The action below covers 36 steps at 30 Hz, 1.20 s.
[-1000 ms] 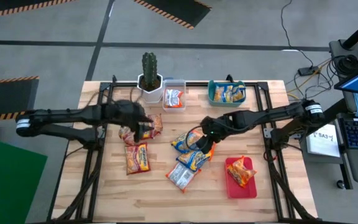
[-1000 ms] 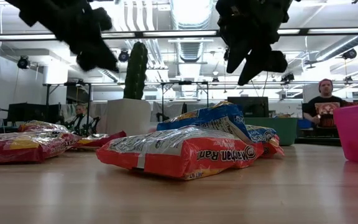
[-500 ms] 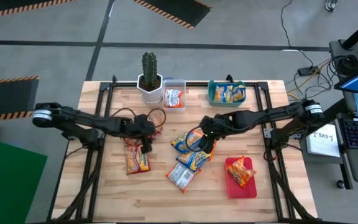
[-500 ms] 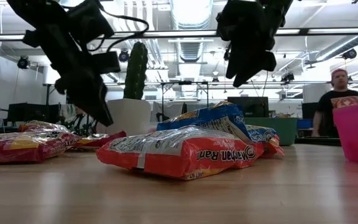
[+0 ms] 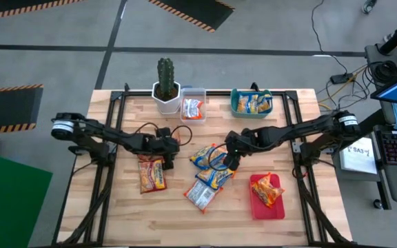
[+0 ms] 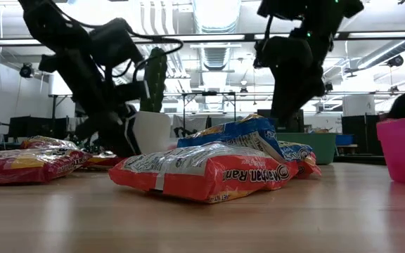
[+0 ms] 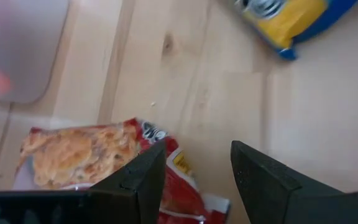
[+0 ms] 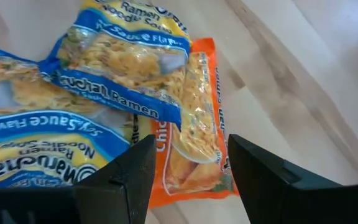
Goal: Sort Maruchan noodles
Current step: Put the orange noodle pack into the transparent bin
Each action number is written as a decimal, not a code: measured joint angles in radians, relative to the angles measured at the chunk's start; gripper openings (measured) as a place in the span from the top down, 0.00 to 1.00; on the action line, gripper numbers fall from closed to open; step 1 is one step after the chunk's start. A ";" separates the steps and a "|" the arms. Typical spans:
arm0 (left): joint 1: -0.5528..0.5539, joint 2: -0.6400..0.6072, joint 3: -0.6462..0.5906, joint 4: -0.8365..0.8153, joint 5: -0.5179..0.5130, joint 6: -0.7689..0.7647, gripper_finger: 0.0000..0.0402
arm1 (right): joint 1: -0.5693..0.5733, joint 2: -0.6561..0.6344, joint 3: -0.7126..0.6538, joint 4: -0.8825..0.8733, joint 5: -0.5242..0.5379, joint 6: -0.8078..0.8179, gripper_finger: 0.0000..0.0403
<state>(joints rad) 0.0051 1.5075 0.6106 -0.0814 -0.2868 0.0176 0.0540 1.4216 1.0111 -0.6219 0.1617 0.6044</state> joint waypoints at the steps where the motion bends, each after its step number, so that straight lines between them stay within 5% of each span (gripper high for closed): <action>1: 0.001 0.009 0.000 0.002 -0.003 -0.003 0.59 | 0.000 0.000 -0.012 0.018 0.000 0.005 0.53; 13: 0.000 0.058 0.001 0.021 -0.017 -0.078 0.59 | 0.000 0.000 -0.091 0.142 0.041 0.015 0.53; 25: -0.002 -0.055 0.010 0.011 0.025 -0.077 0.59 | -0.112 -0.006 0.005 0.255 0.157 -0.135 0.55; 28: -0.002 -0.100 0.012 0.005 0.060 -0.080 0.59 | -0.172 -0.006 0.047 0.169 0.039 -0.103 0.57; 33: -0.004 -0.179 0.011 0.000 0.115 -0.090 0.59 | -0.175 -0.012 0.119 -0.081 -0.435 -0.124 0.59; 36: -0.005 -0.219 0.011 0.004 0.115 -0.089 0.59 | -0.113 -0.014 0.154 -0.276 -0.571 -0.012 0.60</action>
<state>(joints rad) 0.0006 1.2883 0.6220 -0.0770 -0.1719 -0.0717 -0.0593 1.4078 1.1654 -0.8983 -0.4092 0.5926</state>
